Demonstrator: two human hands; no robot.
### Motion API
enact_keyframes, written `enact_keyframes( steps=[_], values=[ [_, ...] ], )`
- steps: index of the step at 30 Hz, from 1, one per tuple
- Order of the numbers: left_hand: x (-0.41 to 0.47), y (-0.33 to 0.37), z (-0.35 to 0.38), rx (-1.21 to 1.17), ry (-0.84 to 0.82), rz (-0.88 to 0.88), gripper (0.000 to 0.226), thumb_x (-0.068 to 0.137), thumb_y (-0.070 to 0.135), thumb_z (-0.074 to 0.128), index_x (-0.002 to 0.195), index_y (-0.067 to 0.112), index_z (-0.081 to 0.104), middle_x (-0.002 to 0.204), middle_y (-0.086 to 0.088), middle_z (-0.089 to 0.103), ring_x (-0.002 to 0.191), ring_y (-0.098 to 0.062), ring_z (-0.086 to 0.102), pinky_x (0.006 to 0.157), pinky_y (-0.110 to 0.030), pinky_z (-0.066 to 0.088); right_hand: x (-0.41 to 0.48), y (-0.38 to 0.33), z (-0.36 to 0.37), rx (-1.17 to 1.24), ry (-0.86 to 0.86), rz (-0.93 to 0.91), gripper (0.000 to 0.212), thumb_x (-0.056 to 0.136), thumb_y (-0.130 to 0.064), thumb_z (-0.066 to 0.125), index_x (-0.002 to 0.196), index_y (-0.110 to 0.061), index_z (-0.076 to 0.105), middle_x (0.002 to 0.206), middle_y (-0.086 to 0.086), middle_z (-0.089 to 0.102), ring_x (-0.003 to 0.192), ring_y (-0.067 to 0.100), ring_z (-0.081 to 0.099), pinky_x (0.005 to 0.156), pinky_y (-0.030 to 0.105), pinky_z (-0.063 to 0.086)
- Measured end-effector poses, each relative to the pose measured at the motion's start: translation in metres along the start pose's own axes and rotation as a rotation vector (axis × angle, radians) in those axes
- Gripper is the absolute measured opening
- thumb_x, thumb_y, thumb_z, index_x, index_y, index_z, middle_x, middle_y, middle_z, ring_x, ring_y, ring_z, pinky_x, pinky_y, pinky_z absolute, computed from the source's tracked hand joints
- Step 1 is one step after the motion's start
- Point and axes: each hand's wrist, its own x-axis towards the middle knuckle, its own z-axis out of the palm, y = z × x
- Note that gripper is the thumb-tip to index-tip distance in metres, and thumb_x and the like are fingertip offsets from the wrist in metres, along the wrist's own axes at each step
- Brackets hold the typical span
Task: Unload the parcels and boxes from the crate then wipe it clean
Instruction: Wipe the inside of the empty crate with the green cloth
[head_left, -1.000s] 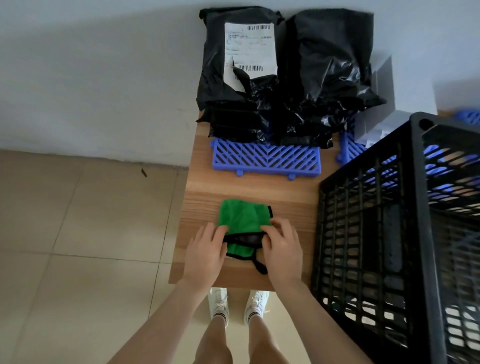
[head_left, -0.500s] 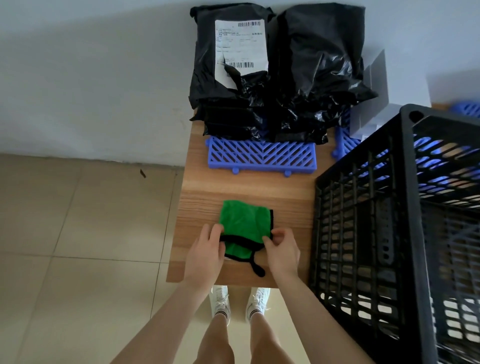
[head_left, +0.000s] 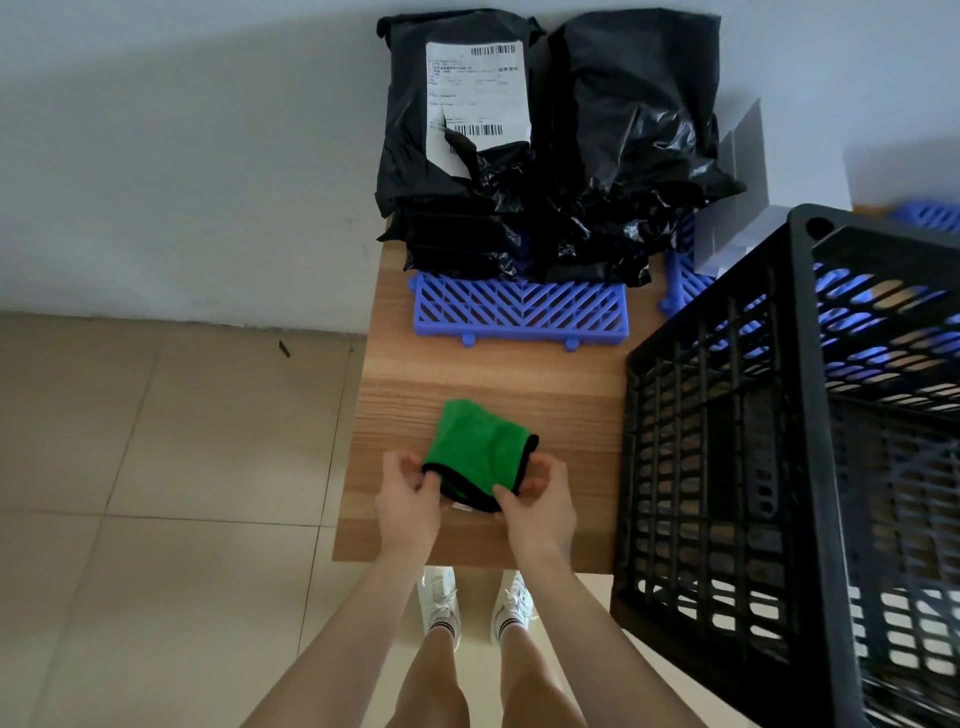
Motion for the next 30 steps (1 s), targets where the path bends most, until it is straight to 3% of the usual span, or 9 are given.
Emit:
enact_keyframes(
  steps=[4, 7, 10, 13, 16, 21, 23, 26, 30],
  values=[
    [-0.003, -0.005, -0.010, -0.170, -0.129, -0.154, 0.026, 0.087, -0.015, 0.056, 0.088, 0.011, 0.048, 0.098, -0.012, 0.064, 0.083, -0.022, 0.071, 0.062, -0.028, 0.060, -0.001, 0.011, 0.000, -0.166, 0.012, -0.106, 0.046, 0.079, -0.002, 0.071, 0.118, -0.017, 0.051, 0.109, 0.004, 0.060, 0.103, 0.020, 0.058, 0.087, 0.030, 0.047],
    [-0.007, -0.007, -0.022, 0.249, -0.108, 0.068, 0.030, 0.082, -0.007, 0.065, 0.084, 0.020, 0.053, 0.091, 0.002, 0.064, 0.080, -0.009, 0.064, 0.079, -0.035, 0.057, 0.004, 0.013, -0.004, -0.310, -0.045, -0.221, 0.051, 0.083, -0.004, 0.069, 0.129, -0.018, 0.049, 0.120, 0.000, 0.057, 0.113, 0.019, 0.053, 0.098, 0.036, 0.045],
    [-0.011, -0.004, -0.028, 0.493, 0.004, 0.414, 0.025, 0.081, -0.003, 0.064, 0.098, 0.015, 0.059, 0.102, 0.001, 0.059, 0.085, -0.012, 0.057, 0.074, -0.021, 0.047, 0.005, 0.012, -0.006, -0.449, 0.011, -0.381, 0.058, 0.086, -0.013, 0.067, 0.139, -0.020, 0.044, 0.126, 0.000, 0.052, 0.114, 0.018, 0.050, 0.097, 0.035, 0.045],
    [-0.009, 0.000, -0.020, 0.682, 0.005, 0.751, 0.038, 0.087, 0.003, 0.062, 0.125, 0.006, 0.059, 0.131, -0.008, 0.057, 0.119, -0.026, 0.057, 0.097, -0.035, 0.048, 0.003, 0.011, -0.004, -0.604, 0.144, -0.565, 0.057, 0.090, -0.018, 0.062, 0.143, -0.018, 0.042, 0.141, 0.001, 0.046, 0.117, 0.021, 0.047, 0.100, 0.037, 0.042],
    [-0.002, 0.006, -0.004, 0.912, -0.143, 0.927, 0.053, 0.096, 0.019, 0.051, 0.147, 0.013, 0.041, 0.157, -0.003, 0.033, 0.146, -0.021, 0.028, 0.117, -0.043, 0.027, 0.006, 0.012, 0.004, -0.734, 0.035, -0.718, 0.056, 0.094, -0.015, 0.054, 0.147, -0.015, 0.037, 0.154, 0.002, 0.033, 0.140, 0.022, 0.034, 0.113, 0.042, 0.032],
    [0.022, -0.015, -0.001, 1.191, -0.305, 0.785, 0.059, 0.103, 0.035, 0.029, 0.156, 0.020, 0.008, 0.164, 0.004, 0.001, 0.149, -0.013, -0.009, 0.121, -0.045, -0.001, 0.023, 0.022, 0.015, -1.013, -0.141, -0.674, 0.059, 0.102, -0.031, 0.029, 0.153, -0.019, 0.002, 0.161, -0.003, -0.003, 0.148, 0.013, -0.006, 0.120, 0.040, -0.001],
    [0.029, -0.023, -0.006, 1.231, -0.286, 0.780, 0.060, 0.102, 0.042, 0.023, 0.156, 0.022, 0.005, 0.163, 0.006, -0.004, 0.149, -0.014, -0.010, 0.121, -0.050, 0.000, 0.033, 0.030, 0.011, -1.089, -0.170, -0.635, 0.061, 0.101, -0.042, 0.018, 0.150, -0.023, -0.014, 0.159, -0.008, -0.017, 0.146, 0.010, -0.016, 0.120, 0.042, -0.005],
    [0.032, -0.024, -0.009, 1.288, -0.321, 0.811, 0.062, 0.099, 0.050, 0.010, 0.155, 0.025, 0.001, 0.163, 0.006, -0.008, 0.150, -0.016, -0.007, 0.121, -0.055, 0.004, 0.040, 0.036, 0.004, -1.157, -0.198, -0.634, 0.063, 0.099, -0.051, 0.012, 0.146, -0.028, -0.024, 0.156, -0.011, -0.026, 0.145, 0.009, -0.020, 0.120, 0.044, -0.003],
    [0.035, -0.021, -0.008, 1.326, -0.374, 0.766, 0.064, 0.097, 0.052, 0.005, 0.152, 0.028, -0.017, 0.159, 0.008, -0.026, 0.147, -0.014, -0.024, 0.120, -0.052, -0.010, 0.039, 0.030, 0.005, -1.183, -0.219, -0.616, 0.063, 0.100, -0.051, 0.011, 0.146, -0.026, -0.024, 0.156, -0.010, -0.027, 0.145, 0.011, -0.020, 0.118, 0.044, -0.008]
  ],
)
